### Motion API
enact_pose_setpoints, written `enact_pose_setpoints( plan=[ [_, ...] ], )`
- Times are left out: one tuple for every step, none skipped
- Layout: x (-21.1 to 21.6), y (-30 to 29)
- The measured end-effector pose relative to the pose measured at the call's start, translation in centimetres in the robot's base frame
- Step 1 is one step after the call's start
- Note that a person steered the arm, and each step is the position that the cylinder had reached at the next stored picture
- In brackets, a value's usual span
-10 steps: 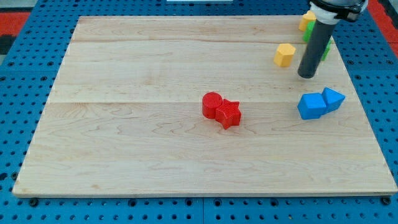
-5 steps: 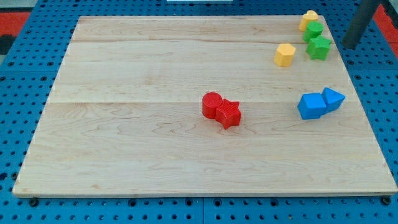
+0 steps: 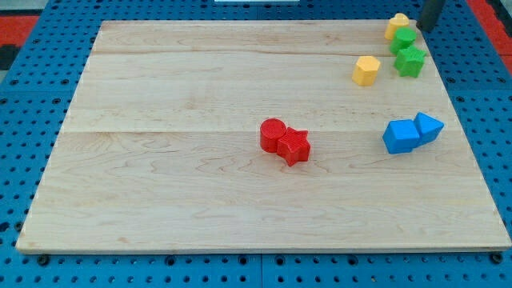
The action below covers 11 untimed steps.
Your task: Push the yellow heart towards the center
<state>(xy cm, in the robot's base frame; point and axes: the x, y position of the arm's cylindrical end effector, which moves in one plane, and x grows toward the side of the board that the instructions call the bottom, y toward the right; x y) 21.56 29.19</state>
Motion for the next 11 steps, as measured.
enact_pose_setpoints(
  plan=[
    [-0.2,-2.6],
    [-1.3,-5.5],
    [-2.3,-7.3],
    [-2.4,-8.4],
    [-2.3,-9.3],
    [-2.4,-10.5],
    [-2.4,-10.9],
    [-2.4,-11.2],
    [-2.4,-12.5],
    [-2.3,-20.2],
    [-2.2,-28.4]
  ],
)
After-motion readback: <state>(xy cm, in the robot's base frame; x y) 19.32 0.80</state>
